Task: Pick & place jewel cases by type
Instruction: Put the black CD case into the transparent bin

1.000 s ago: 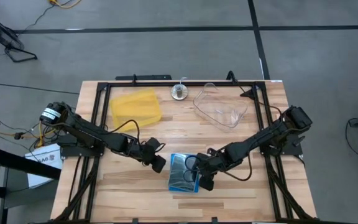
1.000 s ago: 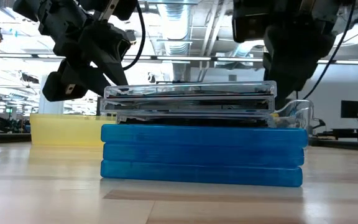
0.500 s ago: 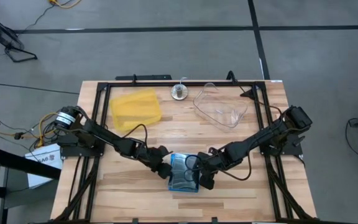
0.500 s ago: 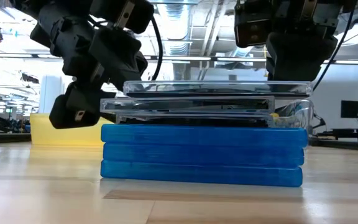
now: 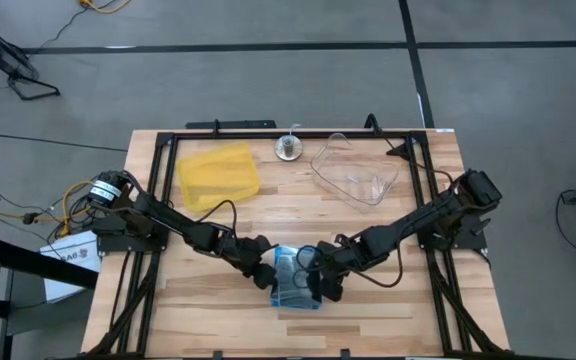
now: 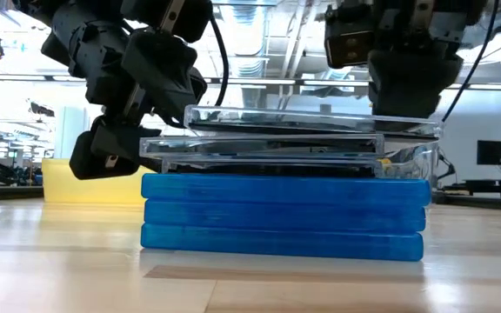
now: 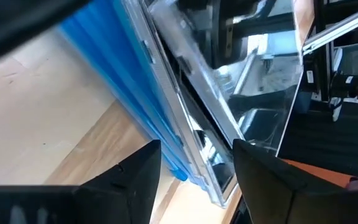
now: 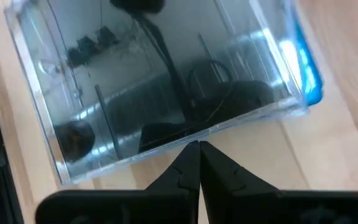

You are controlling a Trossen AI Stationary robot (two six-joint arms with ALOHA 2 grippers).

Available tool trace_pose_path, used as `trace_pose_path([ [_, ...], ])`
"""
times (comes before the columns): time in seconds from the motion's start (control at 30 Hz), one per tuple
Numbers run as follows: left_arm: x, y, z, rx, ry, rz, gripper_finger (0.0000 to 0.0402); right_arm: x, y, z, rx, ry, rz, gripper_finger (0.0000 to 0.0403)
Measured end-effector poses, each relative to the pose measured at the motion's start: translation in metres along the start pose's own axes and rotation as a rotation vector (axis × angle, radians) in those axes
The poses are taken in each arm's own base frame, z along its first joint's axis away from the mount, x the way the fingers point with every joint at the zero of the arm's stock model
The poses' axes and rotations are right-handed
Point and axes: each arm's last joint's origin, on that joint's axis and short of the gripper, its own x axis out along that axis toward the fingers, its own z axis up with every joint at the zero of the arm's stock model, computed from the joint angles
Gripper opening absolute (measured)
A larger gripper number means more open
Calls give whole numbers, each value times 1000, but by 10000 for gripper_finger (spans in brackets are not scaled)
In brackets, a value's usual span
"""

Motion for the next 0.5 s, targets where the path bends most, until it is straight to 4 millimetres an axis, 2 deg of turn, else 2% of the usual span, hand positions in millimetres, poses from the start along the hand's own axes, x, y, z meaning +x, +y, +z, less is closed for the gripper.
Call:
trace_pose_path([
  [0.3,0,5,-2,27,30,49,193,1,-12,18,33,-52,29,0],
  [0.5,-1,6,-2,27,37,60,193,1,-14,20,41,-50,35,0],
])
